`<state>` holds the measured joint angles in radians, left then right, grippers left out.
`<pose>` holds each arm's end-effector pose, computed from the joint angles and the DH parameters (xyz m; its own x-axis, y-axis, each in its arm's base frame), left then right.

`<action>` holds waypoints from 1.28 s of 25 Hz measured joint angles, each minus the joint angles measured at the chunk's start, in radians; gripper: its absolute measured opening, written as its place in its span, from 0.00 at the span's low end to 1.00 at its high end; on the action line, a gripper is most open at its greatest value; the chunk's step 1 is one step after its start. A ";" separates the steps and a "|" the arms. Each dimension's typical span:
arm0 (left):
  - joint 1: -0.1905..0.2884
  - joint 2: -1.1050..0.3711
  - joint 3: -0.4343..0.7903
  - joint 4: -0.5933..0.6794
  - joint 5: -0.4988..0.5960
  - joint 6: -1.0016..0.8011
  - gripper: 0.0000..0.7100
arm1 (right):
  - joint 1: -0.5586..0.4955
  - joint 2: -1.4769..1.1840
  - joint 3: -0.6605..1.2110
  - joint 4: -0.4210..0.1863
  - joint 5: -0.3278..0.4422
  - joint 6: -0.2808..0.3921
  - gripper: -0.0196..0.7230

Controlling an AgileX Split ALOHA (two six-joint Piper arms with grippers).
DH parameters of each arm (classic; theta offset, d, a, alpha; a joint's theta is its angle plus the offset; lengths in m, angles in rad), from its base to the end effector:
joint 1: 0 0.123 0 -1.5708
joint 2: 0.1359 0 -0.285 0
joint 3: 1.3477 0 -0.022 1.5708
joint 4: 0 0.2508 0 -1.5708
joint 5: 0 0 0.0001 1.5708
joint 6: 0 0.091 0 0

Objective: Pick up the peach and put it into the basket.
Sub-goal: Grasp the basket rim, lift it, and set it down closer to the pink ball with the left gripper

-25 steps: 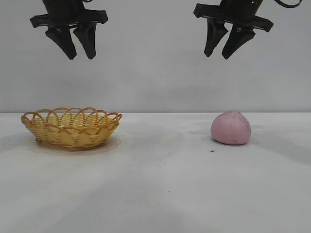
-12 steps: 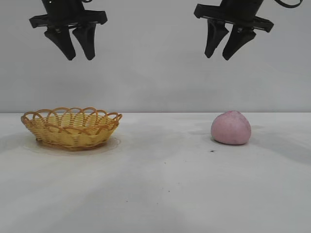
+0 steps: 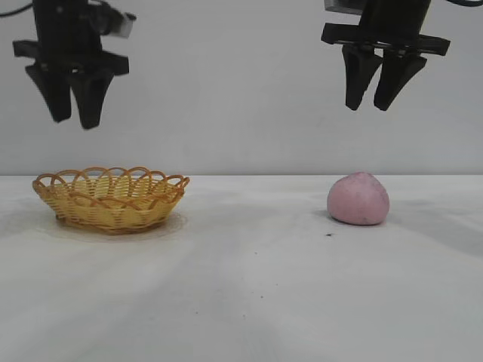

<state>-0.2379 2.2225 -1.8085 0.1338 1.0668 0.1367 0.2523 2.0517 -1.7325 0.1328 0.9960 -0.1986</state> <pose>0.4522 -0.0987 0.1755 -0.8938 0.4214 -0.1534 0.4007 0.9041 0.1486 0.4280 0.1208 0.2341 -0.8676 -0.3527 -0.3504 -0.3969 0.9158 0.0609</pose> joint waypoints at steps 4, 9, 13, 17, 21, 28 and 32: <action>0.000 0.025 0.000 -0.002 0.009 0.006 0.52 | 0.000 0.000 -0.001 0.002 0.002 0.000 0.43; 0.004 0.048 0.000 -0.029 0.026 0.017 0.10 | 0.000 0.000 -0.001 0.003 0.002 -0.002 0.43; 0.052 0.046 0.000 -0.164 0.047 -0.004 0.10 | 0.000 0.000 -0.001 0.003 0.002 -0.010 0.43; 0.088 0.048 0.002 -0.331 0.072 -0.024 0.00 | 0.000 0.000 -0.001 0.003 0.002 -0.019 0.43; 0.046 0.033 0.053 -0.413 0.045 -0.038 0.00 | 0.000 0.000 -0.001 0.006 0.006 -0.019 0.43; -0.030 -0.054 0.236 -0.484 -0.087 -0.056 0.00 | 0.000 0.000 -0.001 0.016 0.015 -0.025 0.43; -0.030 -0.088 0.300 -0.514 -0.118 -0.054 0.00 | 0.000 -0.001 -0.001 0.027 0.015 -0.026 0.43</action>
<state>-0.2681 2.1348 -1.5081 -0.3807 0.9489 0.0825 0.2523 2.0510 -1.7340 0.1598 1.0111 -0.2246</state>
